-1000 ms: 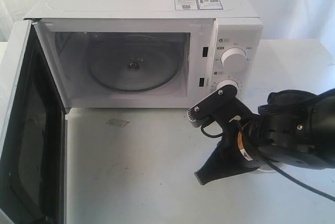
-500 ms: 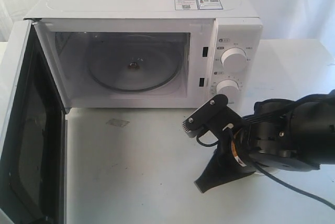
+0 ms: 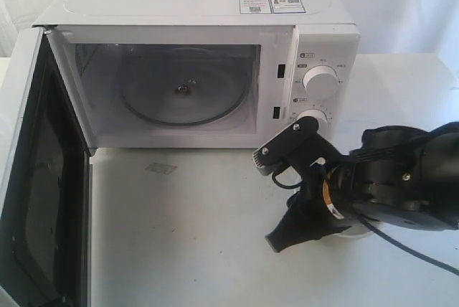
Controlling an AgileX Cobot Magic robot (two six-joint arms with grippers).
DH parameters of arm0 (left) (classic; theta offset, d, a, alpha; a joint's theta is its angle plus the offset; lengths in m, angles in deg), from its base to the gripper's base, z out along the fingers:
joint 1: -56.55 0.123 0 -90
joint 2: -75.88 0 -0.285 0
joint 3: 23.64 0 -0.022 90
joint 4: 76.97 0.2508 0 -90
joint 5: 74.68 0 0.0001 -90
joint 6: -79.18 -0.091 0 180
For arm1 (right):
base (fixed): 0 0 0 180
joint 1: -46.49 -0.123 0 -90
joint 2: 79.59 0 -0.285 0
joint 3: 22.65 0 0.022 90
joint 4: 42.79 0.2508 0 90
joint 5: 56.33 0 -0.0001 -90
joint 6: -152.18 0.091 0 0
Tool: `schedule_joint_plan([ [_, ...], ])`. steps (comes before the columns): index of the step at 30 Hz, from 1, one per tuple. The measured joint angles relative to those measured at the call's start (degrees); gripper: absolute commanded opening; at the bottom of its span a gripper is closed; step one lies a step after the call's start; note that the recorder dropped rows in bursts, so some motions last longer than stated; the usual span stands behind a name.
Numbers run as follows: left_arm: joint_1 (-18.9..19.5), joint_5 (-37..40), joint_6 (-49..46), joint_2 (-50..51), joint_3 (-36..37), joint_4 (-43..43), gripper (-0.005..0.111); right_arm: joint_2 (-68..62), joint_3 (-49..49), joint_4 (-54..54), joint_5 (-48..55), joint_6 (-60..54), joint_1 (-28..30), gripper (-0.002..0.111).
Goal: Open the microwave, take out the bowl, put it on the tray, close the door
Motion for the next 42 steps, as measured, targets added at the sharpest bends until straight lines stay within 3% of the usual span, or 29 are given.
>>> schedule_joint_plan([
  [6, 0.0, 0.0, 0.0, 0.0, 0.0, 0.0, 0.000, 11.4, 0.9, 5.4, 1.3, 0.0, 0.0, 0.022],
  [11, 0.0, 0.0, 0.0, 0.0, 0.0, 0.0, 0.000, 24.0, 1.8, 7.7, 5.0, 0.0, 0.0, 0.000],
  [21, 0.0, 0.0, 0.0, 0.0, 0.0, 0.0, 0.000, 44.6, 1.9, 11.3, 20.3, -0.6, 0.0, 0.000],
  [30, 0.0, -0.5, -4.2, 0.0, 0.0, 0.0, 0.000, 52.2, 1.9, 15.4, 28.4, -12.7, 0.0, 0.000],
  [33, 0.0, -10.3, -5.2, 0.0, 0.0, 0.4, 0.000, 52.2, 1.9, 15.5, 28.3, -15.9, 0.0, 0.000],
  [35, 0.0, -30.3, -5.3, -0.1, 0.0, 0.4, 0.000, 52.2, 1.9, 15.5, 28.6, -18.3, 0.0, 0.000],
  [37, 0.0, -43.9, -5.3, -0.1, -0.9, -1.2, 0.000, 52.2, 1.9, 15.5, 28.7, -18.8, 0.0, 0.000],
  [39, 0.0, -48.0, -7.2, -0.2, -6.9, -4.2, 0.000, 52.2, 1.9, 15.5, 28.7, -19.0, 0.0, 0.000],
  [42, 0.0, -45.3, -14.7, 1.4, -20.8, -5.4, 0.000, 52.2, 1.9, 15.5, 28.7, -19.0, 0.0, 0.000],
])
